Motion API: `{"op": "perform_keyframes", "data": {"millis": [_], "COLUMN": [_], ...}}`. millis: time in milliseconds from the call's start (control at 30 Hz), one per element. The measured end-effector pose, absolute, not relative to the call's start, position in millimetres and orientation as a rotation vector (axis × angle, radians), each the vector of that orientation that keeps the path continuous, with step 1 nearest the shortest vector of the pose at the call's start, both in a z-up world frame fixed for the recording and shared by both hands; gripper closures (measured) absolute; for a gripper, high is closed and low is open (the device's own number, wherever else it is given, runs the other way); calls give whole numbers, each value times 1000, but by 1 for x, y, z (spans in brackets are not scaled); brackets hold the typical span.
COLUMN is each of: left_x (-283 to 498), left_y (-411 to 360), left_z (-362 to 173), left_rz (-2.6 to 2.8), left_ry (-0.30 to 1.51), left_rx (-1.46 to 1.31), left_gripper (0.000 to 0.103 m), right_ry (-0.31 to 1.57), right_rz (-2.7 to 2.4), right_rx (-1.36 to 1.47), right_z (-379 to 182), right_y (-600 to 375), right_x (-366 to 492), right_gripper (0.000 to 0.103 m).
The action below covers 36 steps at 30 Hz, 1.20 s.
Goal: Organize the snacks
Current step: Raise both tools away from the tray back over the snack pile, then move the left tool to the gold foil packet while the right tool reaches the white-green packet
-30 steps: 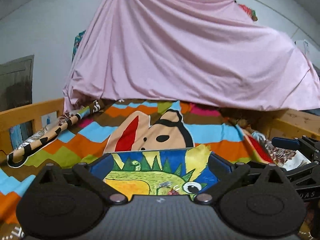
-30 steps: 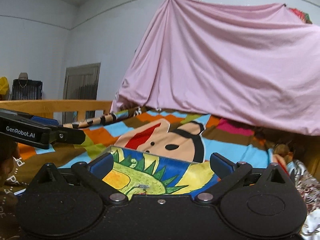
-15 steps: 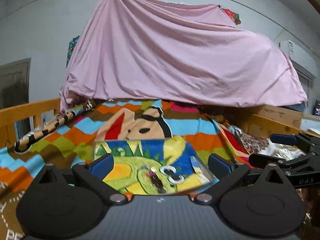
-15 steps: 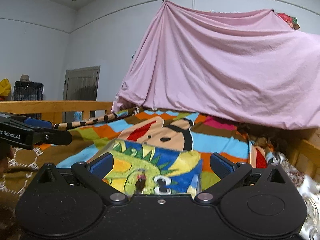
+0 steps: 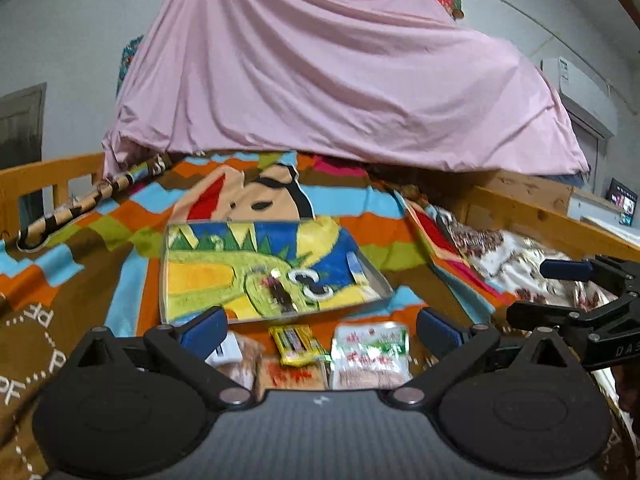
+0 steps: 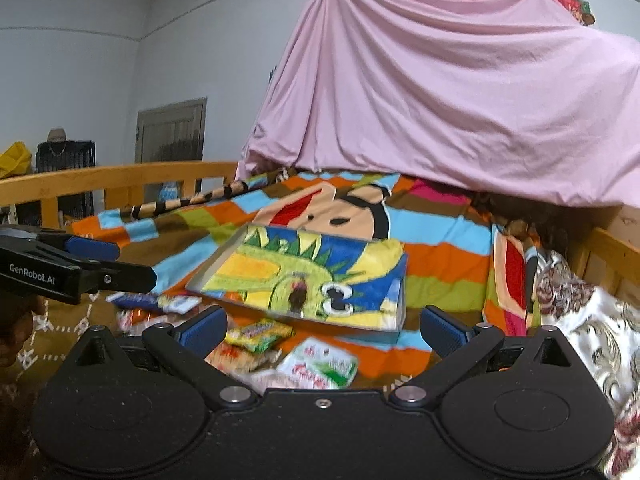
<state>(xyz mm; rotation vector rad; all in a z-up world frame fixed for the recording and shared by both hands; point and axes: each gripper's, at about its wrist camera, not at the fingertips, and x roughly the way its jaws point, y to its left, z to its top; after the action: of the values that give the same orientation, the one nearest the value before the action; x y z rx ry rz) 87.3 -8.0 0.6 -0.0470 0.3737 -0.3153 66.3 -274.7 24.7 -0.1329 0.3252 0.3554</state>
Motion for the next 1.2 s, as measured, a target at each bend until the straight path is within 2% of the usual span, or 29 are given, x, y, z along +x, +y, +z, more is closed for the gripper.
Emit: {"op": "perform_keyframes", "data": {"millis": [467,933,1200], "left_x": [91,108,135], "left_y": [-30,-52,-62], "left_z": [-53,-66,-78], "left_rz": [-420,-445,-514], "left_ry": [606,655,728], "left_rx": [-65,13,86], "left_gripper": [0,0,1], "right_ry": [499,567,588], "right_rz": [359,390,472], "right_rx": [-160,-117,-235], "right_z": [-7,-27,-45], "right_y": [-277,-284,-274], "right_x": [73,97,129], "right_gripper": [1,1,1]}}
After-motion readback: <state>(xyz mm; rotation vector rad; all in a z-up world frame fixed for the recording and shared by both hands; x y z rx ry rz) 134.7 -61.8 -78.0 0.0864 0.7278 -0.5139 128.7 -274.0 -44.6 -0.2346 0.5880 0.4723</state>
